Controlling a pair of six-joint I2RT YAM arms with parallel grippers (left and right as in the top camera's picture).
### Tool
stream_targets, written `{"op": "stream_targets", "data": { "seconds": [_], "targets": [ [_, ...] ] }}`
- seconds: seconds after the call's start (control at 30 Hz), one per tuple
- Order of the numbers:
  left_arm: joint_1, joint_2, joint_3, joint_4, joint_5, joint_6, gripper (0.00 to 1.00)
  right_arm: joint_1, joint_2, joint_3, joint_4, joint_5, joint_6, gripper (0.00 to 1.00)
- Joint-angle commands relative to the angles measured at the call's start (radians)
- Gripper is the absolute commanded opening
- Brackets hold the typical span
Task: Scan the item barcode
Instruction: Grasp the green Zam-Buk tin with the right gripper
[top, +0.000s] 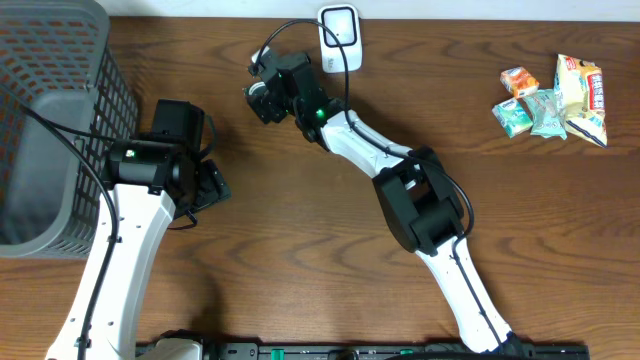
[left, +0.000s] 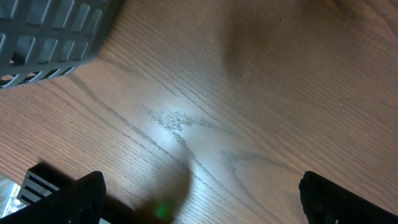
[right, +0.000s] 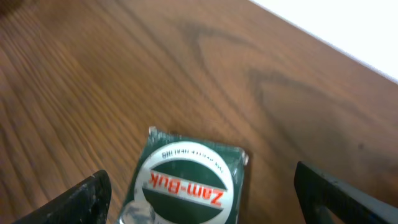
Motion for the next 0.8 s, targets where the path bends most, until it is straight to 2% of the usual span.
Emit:
{"op": "stream_targets", "data": {
  "seconds": [0.0,0.27,0.43,0.77],
  "targets": [
    [0.003,0.001,-0.004,-0.003,-0.010,-0.005,0.97,0.009,0.027,0.000,-0.004,0.003,-0.014,0.87],
    [0.003,0.001,-0.004,-0.003,-0.010,-0.005,0.98,0.012,0.028,0.000,-0.011,-0.003,0.039,0.86],
    [0.003,0.001,-0.004,-0.003,-0.010,-0.005,0.98,0.012,0.028,0.000,-0.011,-0.077,0.039,0.86],
    [0.003,0.001,-0.004,-0.003,-0.010,-0.005,0.98,0.014,0.028,0.000,-0.038,0.005,0.039,0.82]
  ]
}}
